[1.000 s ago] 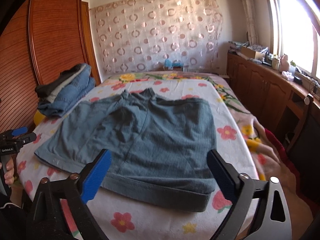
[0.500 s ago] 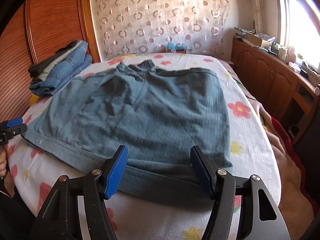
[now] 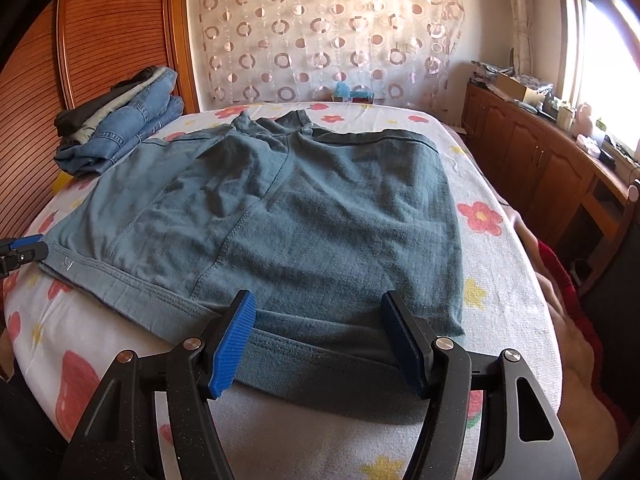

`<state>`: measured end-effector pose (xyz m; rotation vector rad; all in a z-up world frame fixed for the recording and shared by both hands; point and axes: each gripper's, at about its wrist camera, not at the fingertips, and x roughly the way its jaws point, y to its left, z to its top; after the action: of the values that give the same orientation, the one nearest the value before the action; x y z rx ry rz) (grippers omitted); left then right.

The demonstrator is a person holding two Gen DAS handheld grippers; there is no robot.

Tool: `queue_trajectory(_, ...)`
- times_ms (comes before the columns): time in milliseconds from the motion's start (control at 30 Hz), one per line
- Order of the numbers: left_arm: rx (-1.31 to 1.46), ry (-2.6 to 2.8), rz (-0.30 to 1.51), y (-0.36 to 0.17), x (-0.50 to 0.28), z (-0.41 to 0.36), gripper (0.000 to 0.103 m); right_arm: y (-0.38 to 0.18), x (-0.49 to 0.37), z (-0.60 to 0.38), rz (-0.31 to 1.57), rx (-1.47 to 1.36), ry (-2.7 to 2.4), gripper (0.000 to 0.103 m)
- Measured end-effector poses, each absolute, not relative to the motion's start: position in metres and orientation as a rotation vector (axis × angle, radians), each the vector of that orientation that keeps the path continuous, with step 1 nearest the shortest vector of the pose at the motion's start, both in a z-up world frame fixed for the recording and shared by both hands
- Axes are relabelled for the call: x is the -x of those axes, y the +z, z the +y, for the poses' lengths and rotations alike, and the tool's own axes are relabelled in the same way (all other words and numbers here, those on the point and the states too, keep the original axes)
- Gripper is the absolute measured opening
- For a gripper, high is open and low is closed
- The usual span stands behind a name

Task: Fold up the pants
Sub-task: 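Lower the left tool to the shorts' leg hem and close on it, then lift the hem with the left tool and fold the leg over the other leg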

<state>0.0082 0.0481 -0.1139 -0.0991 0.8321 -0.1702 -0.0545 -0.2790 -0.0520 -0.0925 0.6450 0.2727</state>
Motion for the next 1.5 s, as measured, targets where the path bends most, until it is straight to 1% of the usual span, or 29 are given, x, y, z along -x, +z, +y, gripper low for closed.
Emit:
queue_trajectory(333,0.103,-0.189,0.831,-0.113,-0.006,0.046,0.036,-0.052,0.053,-0.274,0.645,0.099,0.276,0.067)
queue_trajectory(400,0.113,-0.205,0.833,-0.113,-0.006,0.046,0.029,-0.053,0.051,-0.273,0.643,0.1,0.277,0.067)
queue_trajectory(433,0.121,-0.22,0.832,-0.113,-0.006,0.046,0.021,-0.054,0.047,-0.269,0.642,0.101,0.277,0.067)
queue_trajectory(467,0.126,-0.224,0.826,-0.112,-0.006,0.046,0.017,-0.055,0.044,-0.267,0.644,0.102,0.277,0.067)
queue_trajectory(567,0.167,-0.266,0.799,-0.101,-0.005,0.047,0.01,-0.055,0.039,-0.263,0.655,0.099,0.28,0.067)
queue_trajectory(667,0.164,-0.291,0.762,-0.086,-0.005,0.042,0.009,-0.055,0.021,-0.255,0.665,0.101,0.292,0.065)
queue_trajectory(1100,0.073,-0.42,0.676,-0.034,-0.045,-0.013,0.009,-0.039,0.026,-0.264,0.61,0.059,0.31,0.065)
queue_trajectory(1500,0.0,-0.544,0.686,-0.017,-0.077,-0.083,0.009,-0.037,0.022,-0.278,0.585,0.044,0.288,0.065)
